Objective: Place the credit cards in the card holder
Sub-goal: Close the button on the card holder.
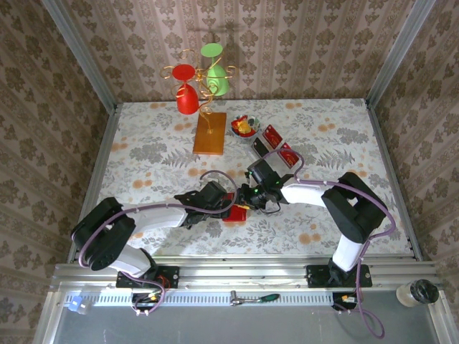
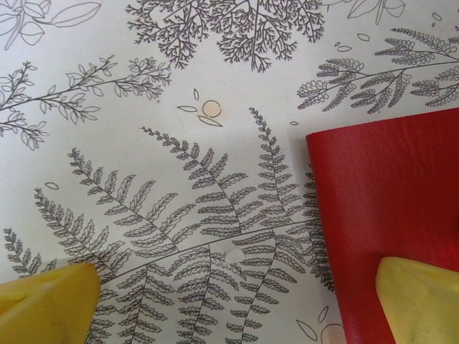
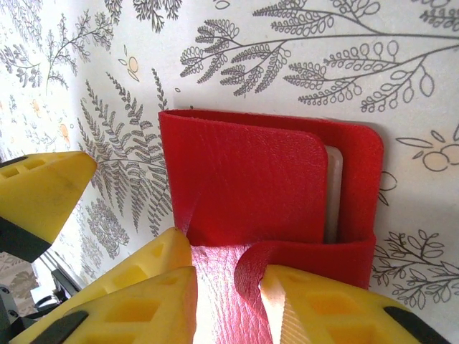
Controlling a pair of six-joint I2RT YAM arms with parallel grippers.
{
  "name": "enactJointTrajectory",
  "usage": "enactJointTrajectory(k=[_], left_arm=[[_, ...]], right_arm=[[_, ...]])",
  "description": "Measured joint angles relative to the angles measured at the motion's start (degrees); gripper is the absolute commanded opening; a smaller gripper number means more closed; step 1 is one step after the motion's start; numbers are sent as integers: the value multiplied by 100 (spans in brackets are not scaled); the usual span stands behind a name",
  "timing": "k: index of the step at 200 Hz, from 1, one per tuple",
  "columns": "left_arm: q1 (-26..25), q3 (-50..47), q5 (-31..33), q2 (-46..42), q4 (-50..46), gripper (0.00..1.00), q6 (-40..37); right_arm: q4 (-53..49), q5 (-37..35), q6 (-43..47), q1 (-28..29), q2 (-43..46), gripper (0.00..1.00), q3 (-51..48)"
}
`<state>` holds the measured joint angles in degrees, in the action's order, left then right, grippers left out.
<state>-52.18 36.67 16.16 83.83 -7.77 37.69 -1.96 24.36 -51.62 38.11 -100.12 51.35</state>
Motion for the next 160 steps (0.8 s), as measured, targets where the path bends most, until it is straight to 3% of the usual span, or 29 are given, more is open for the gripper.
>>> enactJointTrajectory(k=[60, 109, 160], left_arm=[[136, 61, 33, -479, -369, 100, -131], [654, 164, 52, -1403, -688, 100, -396], [1279, 31, 398, -2702, -857, 100, -595]], right_arm=[[-496, -4, 72, -164, 129, 59, 424], [-868, -90, 299, -531, 833, 82, 719], [-1414, -647, 789, -990, 2072, 88, 184]])
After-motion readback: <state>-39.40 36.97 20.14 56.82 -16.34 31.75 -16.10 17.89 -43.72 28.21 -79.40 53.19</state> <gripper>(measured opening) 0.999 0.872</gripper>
